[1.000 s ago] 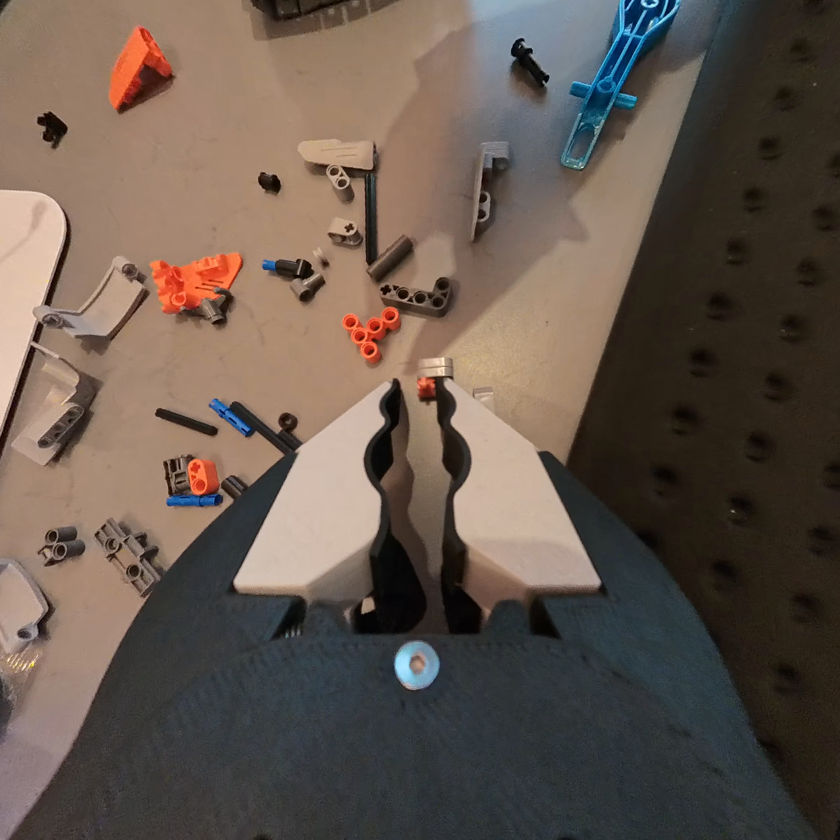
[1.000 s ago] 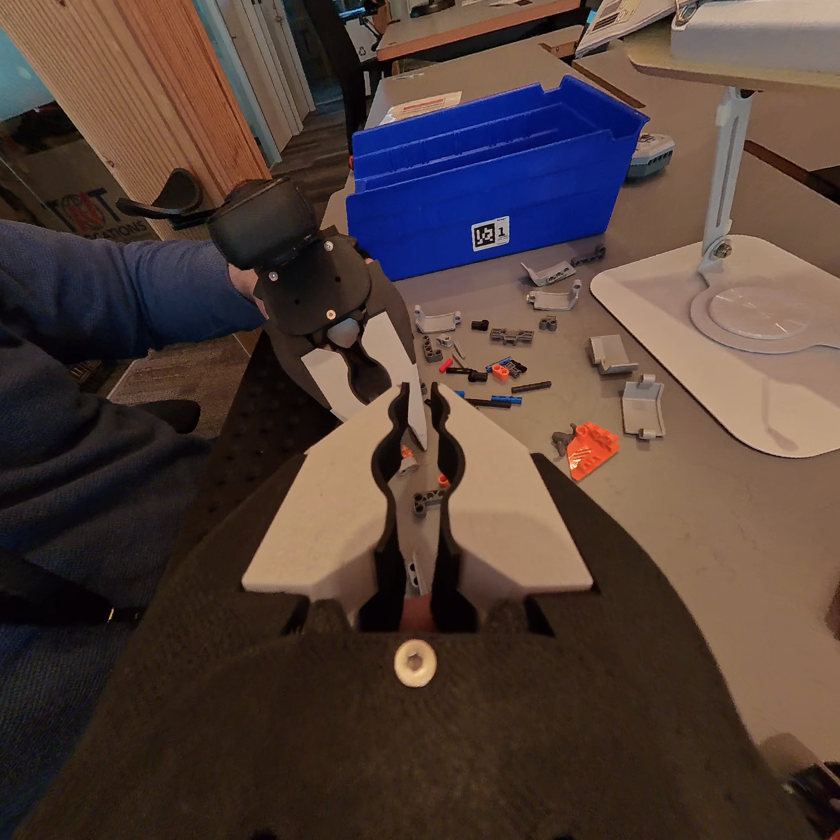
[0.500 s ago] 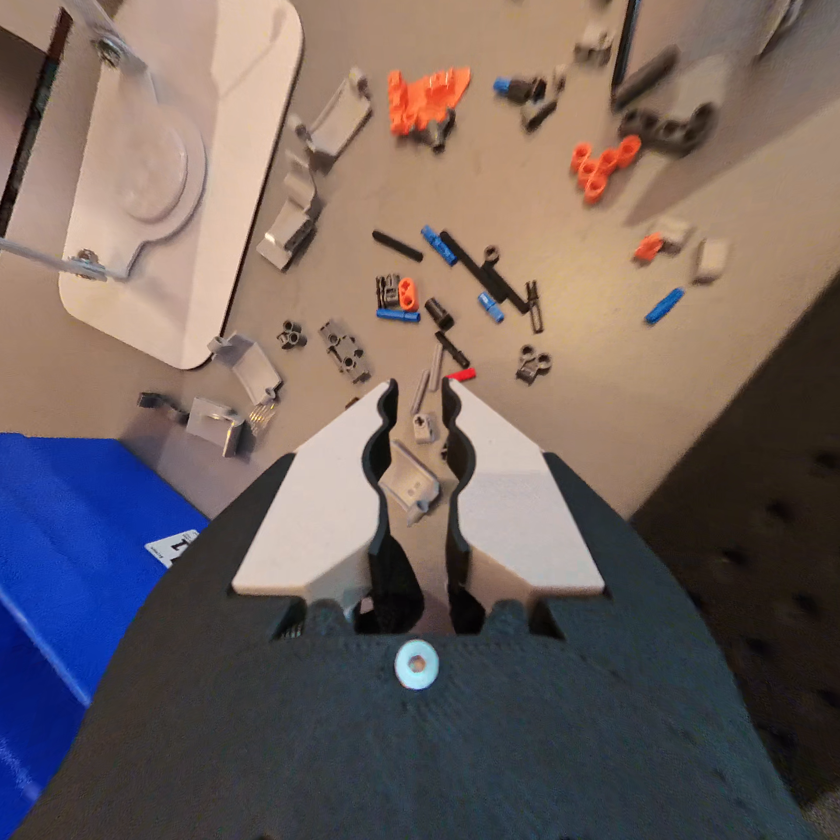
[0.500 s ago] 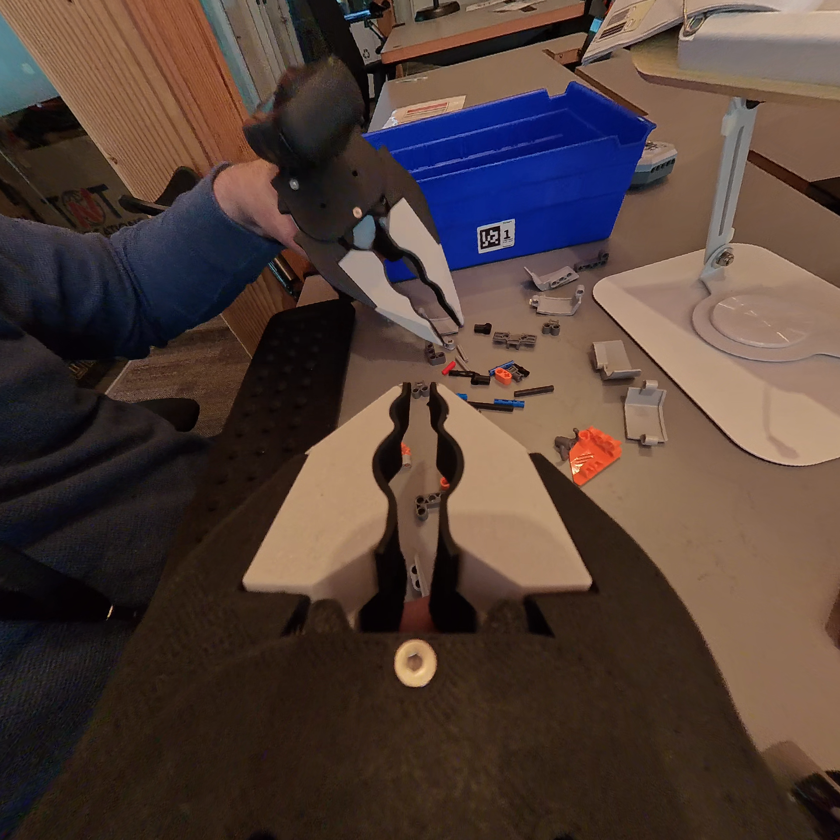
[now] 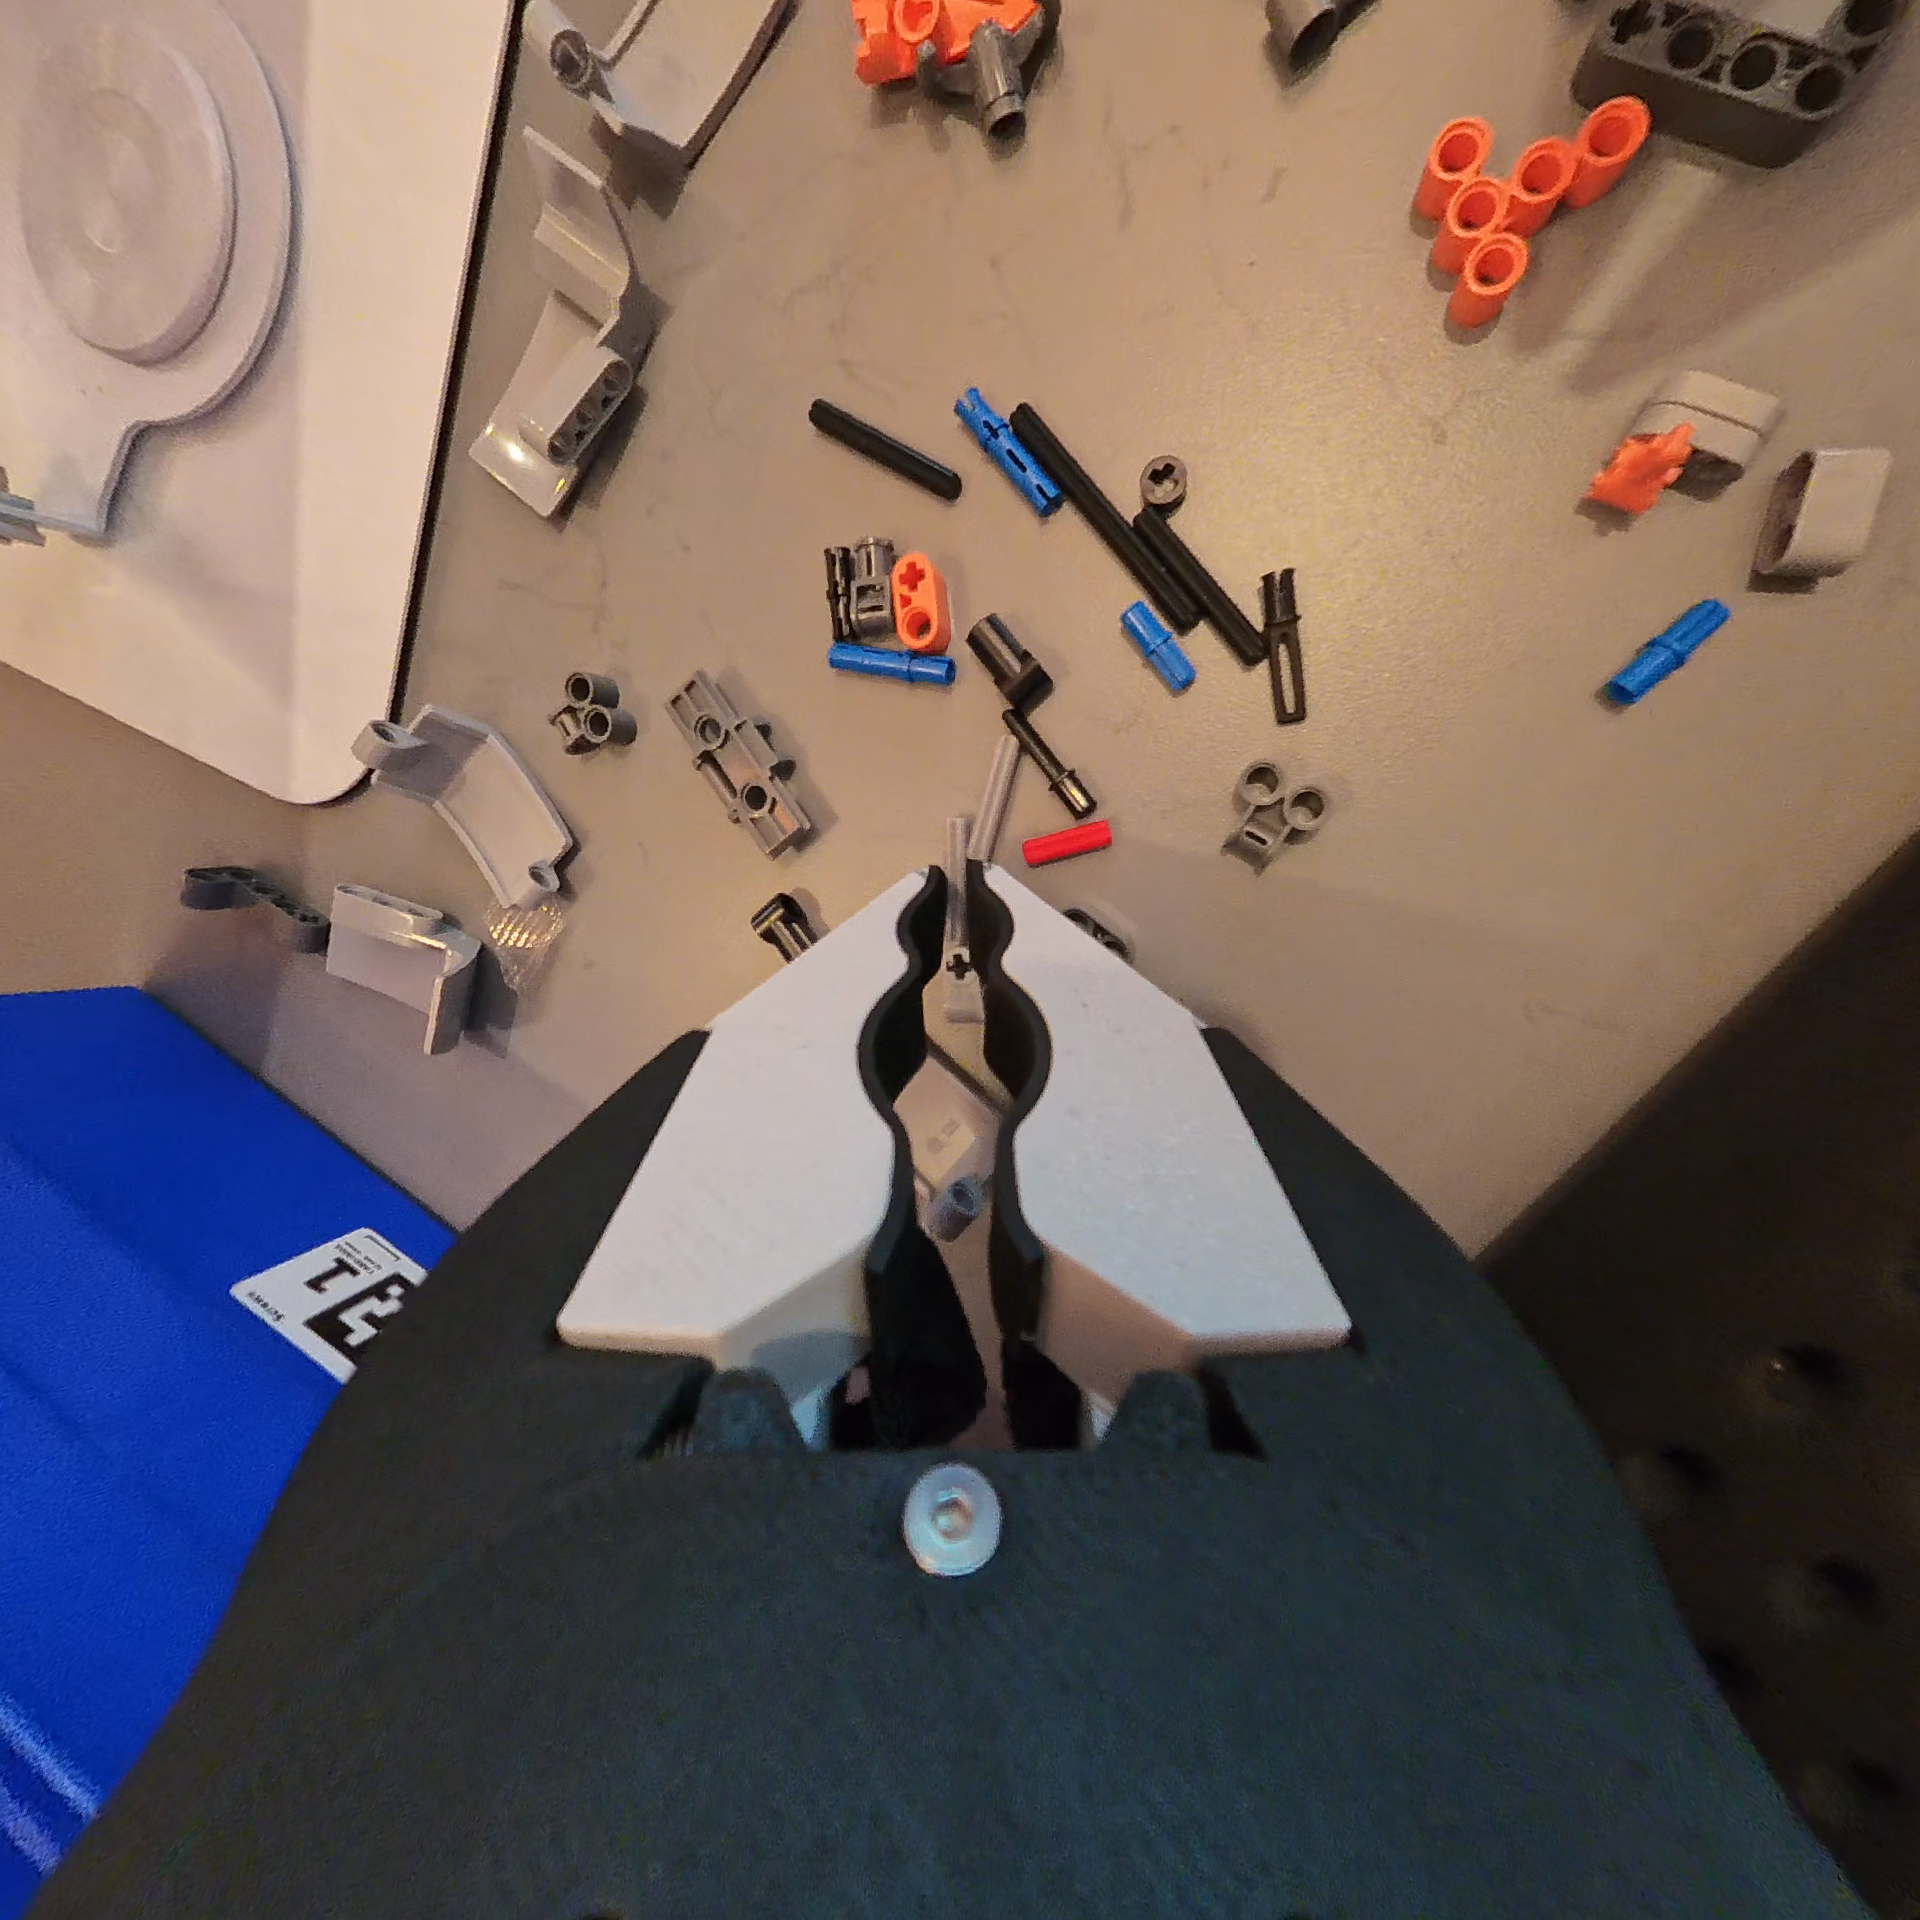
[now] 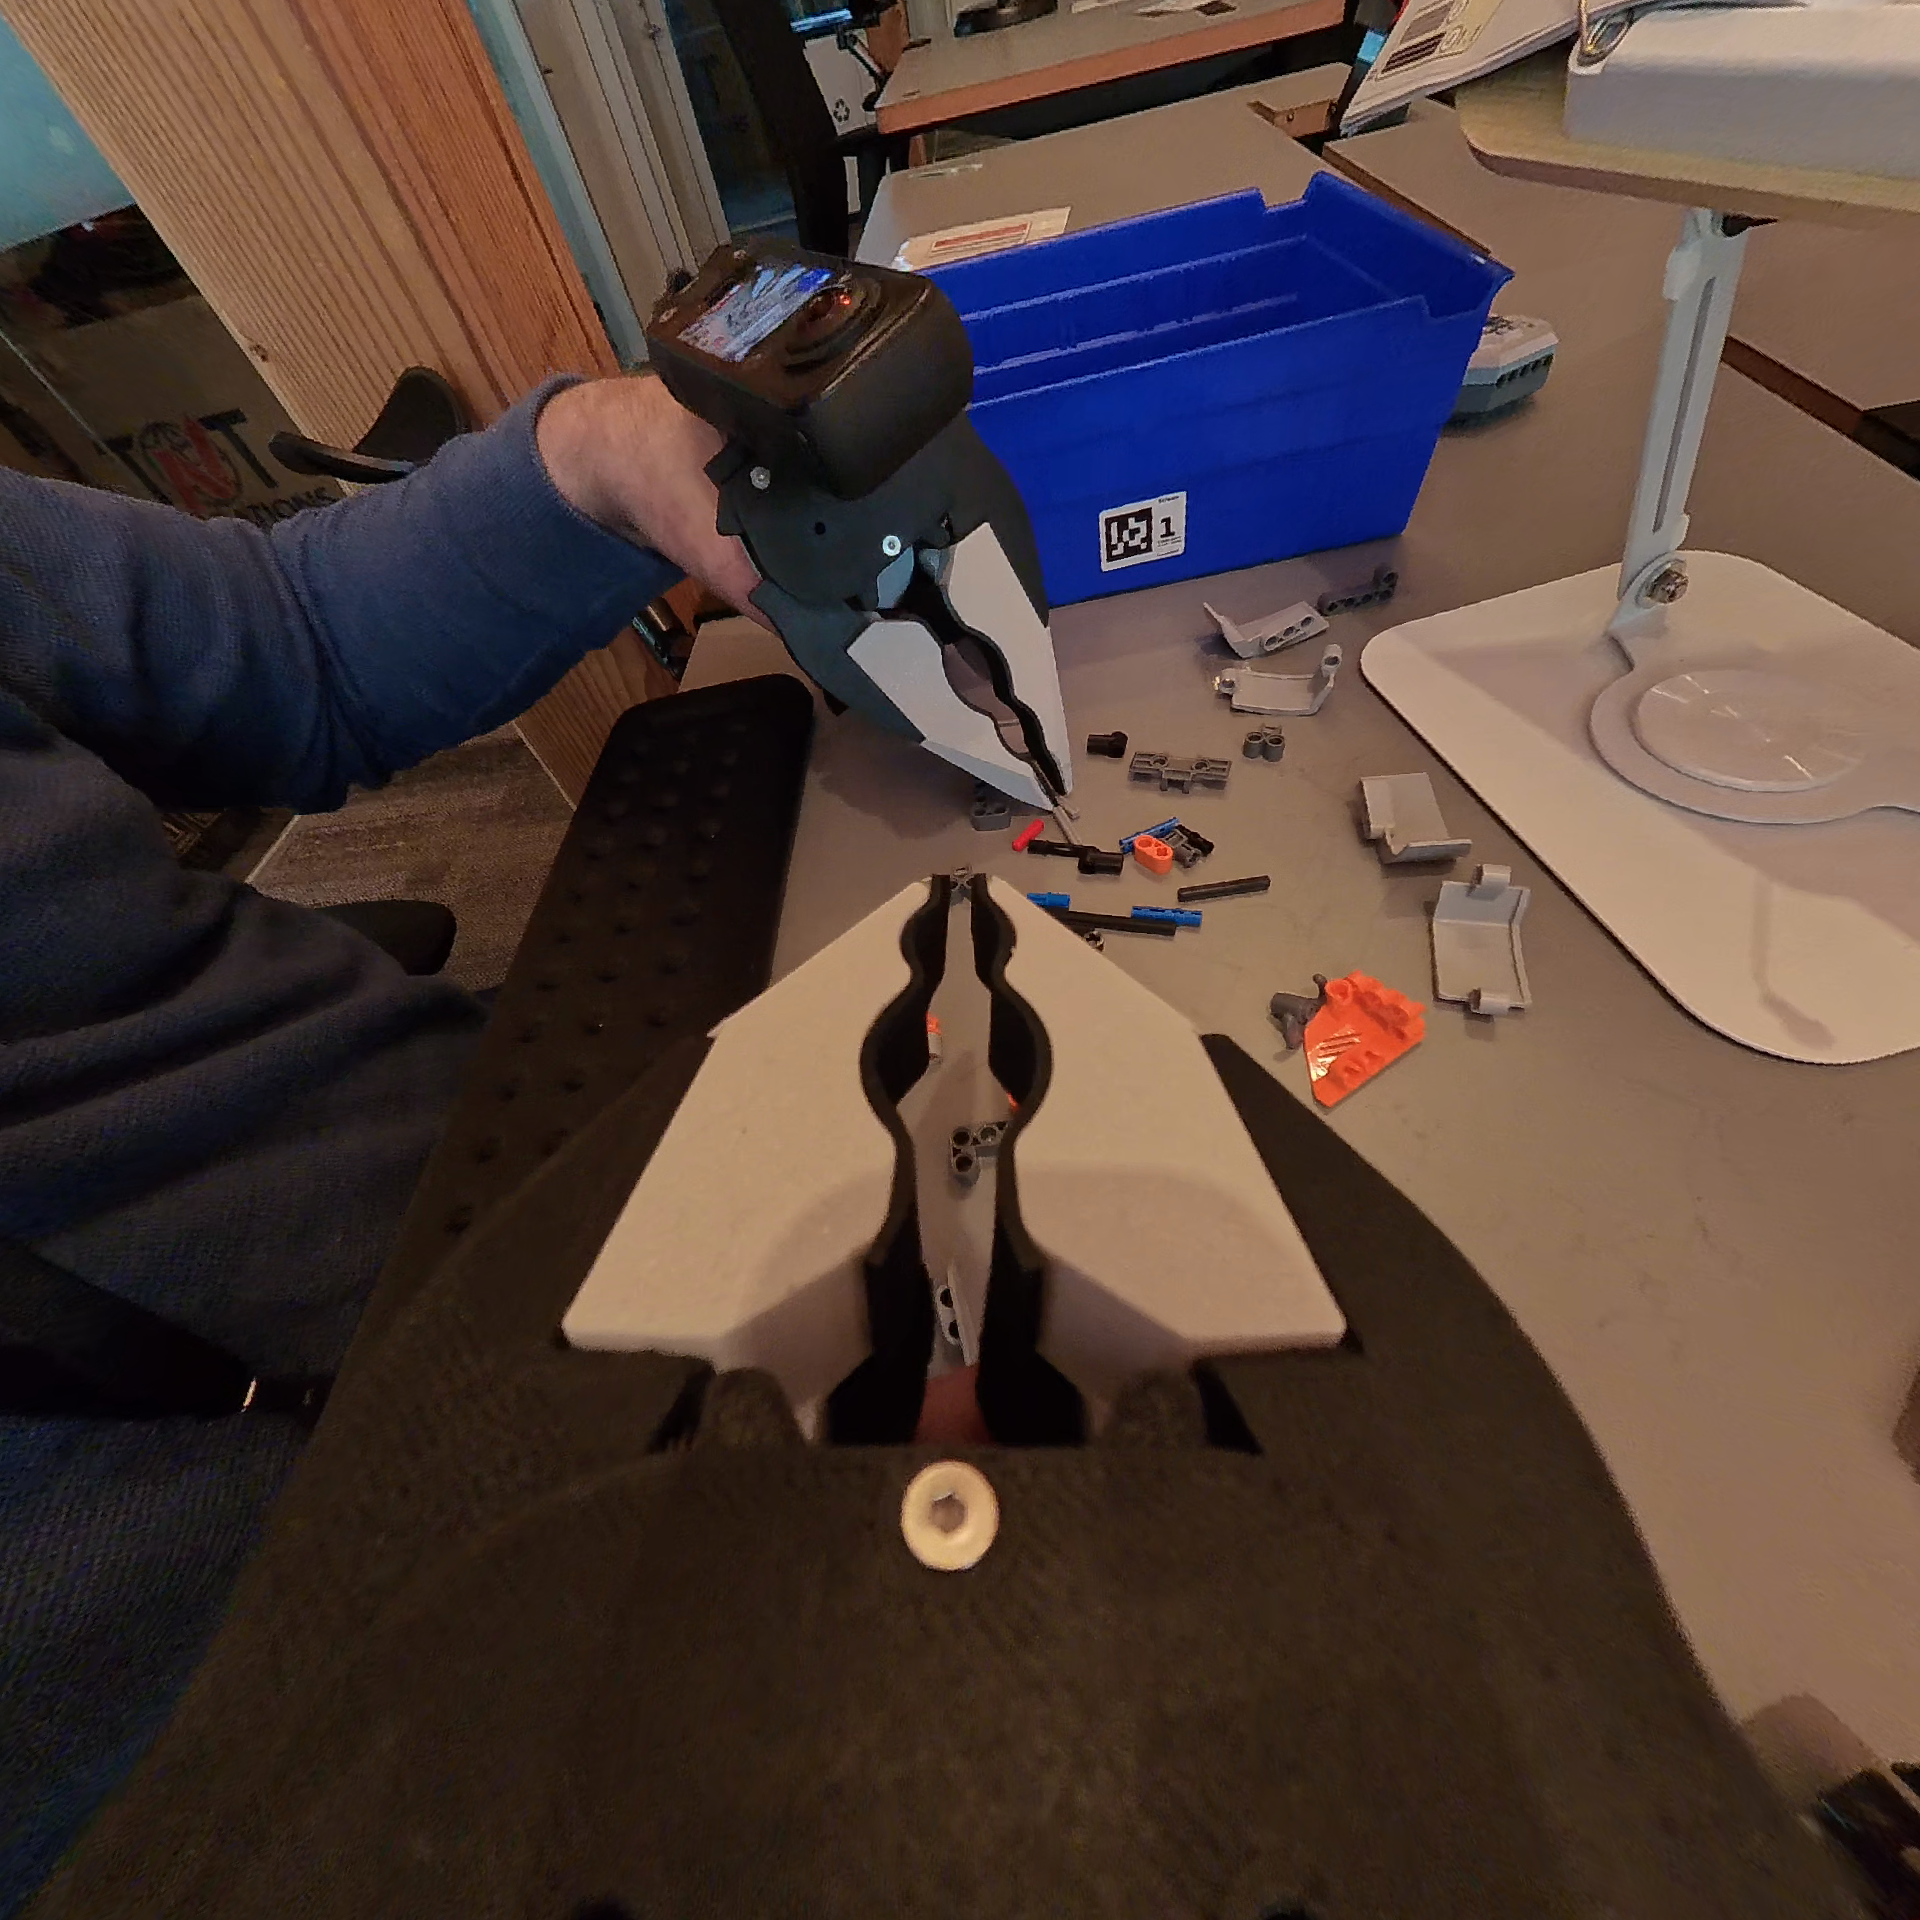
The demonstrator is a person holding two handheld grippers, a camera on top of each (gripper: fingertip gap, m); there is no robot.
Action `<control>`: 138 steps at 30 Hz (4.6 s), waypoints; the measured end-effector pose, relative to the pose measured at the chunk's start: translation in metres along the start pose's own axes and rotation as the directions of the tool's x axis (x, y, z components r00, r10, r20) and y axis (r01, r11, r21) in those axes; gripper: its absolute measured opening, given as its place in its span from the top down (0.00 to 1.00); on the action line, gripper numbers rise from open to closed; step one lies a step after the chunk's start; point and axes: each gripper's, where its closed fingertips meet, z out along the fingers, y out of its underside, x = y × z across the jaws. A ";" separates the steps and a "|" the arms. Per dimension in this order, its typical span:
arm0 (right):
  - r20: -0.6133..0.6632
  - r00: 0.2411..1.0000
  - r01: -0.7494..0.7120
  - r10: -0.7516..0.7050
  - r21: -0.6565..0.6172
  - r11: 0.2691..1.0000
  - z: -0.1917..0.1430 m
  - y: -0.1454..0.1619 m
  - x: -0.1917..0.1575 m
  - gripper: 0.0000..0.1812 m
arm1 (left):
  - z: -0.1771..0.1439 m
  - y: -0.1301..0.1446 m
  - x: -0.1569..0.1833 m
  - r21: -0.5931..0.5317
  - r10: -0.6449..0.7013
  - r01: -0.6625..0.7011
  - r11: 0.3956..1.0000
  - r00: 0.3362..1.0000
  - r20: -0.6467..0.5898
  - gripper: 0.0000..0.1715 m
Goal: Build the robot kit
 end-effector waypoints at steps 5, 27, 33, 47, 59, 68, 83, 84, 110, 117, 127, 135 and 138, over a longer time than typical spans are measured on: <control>0.004 1.000 0.003 -0.003 -0.003 1.000 0.001 0.001 -0.001 0.99 | -0.004 -0.004 0.003 0.044 -0.005 0.003 0.999 0.999 0.052 0.99; -0.114 0.977 0.183 -0.182 -0.005 0.983 0.007 -0.005 -0.001 0.96 | -0.075 -0.090 0.015 0.433 0.066 -0.234 0.870 0.927 0.369 0.99; -0.126 0.973 0.196 -0.192 0.016 0.981 0.007 -0.009 -0.002 0.95 | -0.081 -0.105 0.024 0.465 0.095 -0.312 0.829 0.897 0.432 0.99; -0.099 0.976 0.204 -0.195 0.090 0.975 0.009 -0.020 -0.015 0.93 | -0.106 -0.124 0.041 0.473 0.170 -0.527 0.706 0.774 0.610 0.99; -0.008 0.995 0.100 -0.100 0.142 0.985 0.014 -0.023 -0.027 0.99 | -0.109 -0.137 0.063 0.418 0.271 -0.649 0.636 0.694 0.667 0.99; -0.062 0.975 0.218 -0.213 0.077 0.973 0.014 -0.019 -0.029 0.99 | -0.108 -0.136 0.067 0.369 0.327 -0.681 0.633 0.666 0.670 1.00; -0.033 0.980 0.196 -0.194 0.076 0.978 0.010 -0.017 -0.026 0.99 | -0.105 -0.132 0.064 0.418 0.294 -0.631 0.653 0.720 0.628 0.96; -0.027 0.981 0.194 -0.192 0.078 0.978 0.009 -0.017 -0.027 0.99 | -0.106 -0.130 0.063 0.420 0.291 -0.626 0.657 0.725 0.625 0.95; 0.027 0.976 0.214 -0.216 0.054 0.975 0.010 -0.011 -0.035 0.99 | -0.105 -0.128 0.074 0.436 0.313 -0.628 0.645 0.738 0.598 0.99; 0.002 0.972 0.233 -0.233 0.010 0.972 0.007 -0.003 -0.027 0.99 | -0.098 -0.123 0.074 0.441 0.322 -0.577 0.688 0.786 0.527 0.97; 0.018 0.978 0.207 -0.206 -0.064 0.976 -0.001 0.019 -0.016 1.00 | -0.040 -0.075 0.086 0.374 0.277 -0.282 0.883 0.958 0.069 0.86; 0.050 0.979 0.201 -0.197 -0.095 0.975 0.004 0.030 -0.019 0.99 | -0.013 -0.071 0.092 0.314 0.339 -0.307 0.898 0.939 -0.050 0.88; 0.057 0.979 0.198 -0.194 -0.100 0.975 0.005 0.032 -0.020 0.99 | -0.007 -0.068 0.097 0.314 0.381 -0.339 0.887 0.921 -0.080 0.90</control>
